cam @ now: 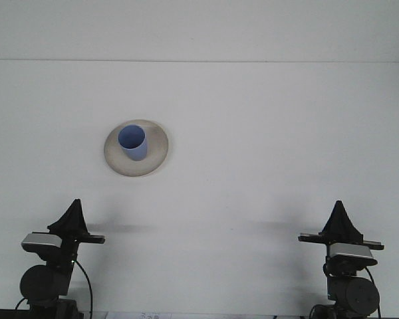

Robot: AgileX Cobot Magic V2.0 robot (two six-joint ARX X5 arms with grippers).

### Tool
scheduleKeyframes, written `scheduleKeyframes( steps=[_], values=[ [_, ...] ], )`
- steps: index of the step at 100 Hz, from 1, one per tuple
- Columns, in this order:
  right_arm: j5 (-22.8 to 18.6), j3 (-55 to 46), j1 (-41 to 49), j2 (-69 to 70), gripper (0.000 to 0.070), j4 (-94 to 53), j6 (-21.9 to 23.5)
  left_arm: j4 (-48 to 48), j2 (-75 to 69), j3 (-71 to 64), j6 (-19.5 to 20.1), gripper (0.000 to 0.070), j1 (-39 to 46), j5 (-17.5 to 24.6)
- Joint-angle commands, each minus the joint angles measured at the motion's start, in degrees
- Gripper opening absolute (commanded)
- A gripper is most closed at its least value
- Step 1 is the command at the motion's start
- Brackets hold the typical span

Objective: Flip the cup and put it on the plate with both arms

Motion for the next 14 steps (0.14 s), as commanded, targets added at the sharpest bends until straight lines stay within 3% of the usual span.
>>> scheduleKeyframes(
  steps=[1, 14],
  values=[
    [0.02, -0.11, 0.04, -0.02, 0.0, 0.48, 0.39, 0.7, -0.04, -1.09, -0.17, 0.0013, 0.07, -0.07],
    [0.02, -0.11, 0.04, -0.02, 0.0, 0.48, 0.39, 0.72, -0.04, -1.09, -0.17, 0.0013, 0.07, -0.09]
  ],
)
